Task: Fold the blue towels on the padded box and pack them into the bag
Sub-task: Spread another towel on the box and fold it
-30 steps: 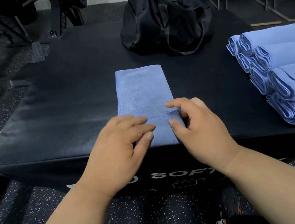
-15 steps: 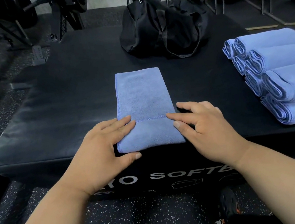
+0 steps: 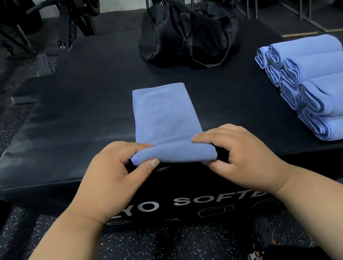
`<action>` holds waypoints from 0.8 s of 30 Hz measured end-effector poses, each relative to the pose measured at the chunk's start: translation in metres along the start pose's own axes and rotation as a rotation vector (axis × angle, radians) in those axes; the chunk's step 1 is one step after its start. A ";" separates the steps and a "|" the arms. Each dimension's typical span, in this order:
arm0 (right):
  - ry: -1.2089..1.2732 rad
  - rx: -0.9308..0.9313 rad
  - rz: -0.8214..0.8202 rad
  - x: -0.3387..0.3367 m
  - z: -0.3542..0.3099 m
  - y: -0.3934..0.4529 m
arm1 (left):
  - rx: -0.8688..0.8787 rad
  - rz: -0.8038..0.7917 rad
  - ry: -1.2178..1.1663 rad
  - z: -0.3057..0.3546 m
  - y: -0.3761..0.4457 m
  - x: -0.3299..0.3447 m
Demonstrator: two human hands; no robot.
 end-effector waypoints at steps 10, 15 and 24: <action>0.575 0.299 0.127 -0.003 0.001 0.005 | -0.271 0.184 -0.319 -0.012 0.006 -0.004; 0.487 0.408 0.205 0.000 0.010 0.016 | -0.346 0.311 -0.189 -0.015 0.008 -0.007; 0.276 0.404 0.194 0.004 0.015 0.019 | -0.027 0.110 0.156 0.005 0.009 0.009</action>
Point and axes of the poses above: each hand's wrist, its own y-axis towards the middle knuckle, its own x-axis out of the palm, z = x × y, the point moved 8 cm from there along y, towards the middle knuckle, and after that the axes turned 1 degree about z, right-handed, at the moved point
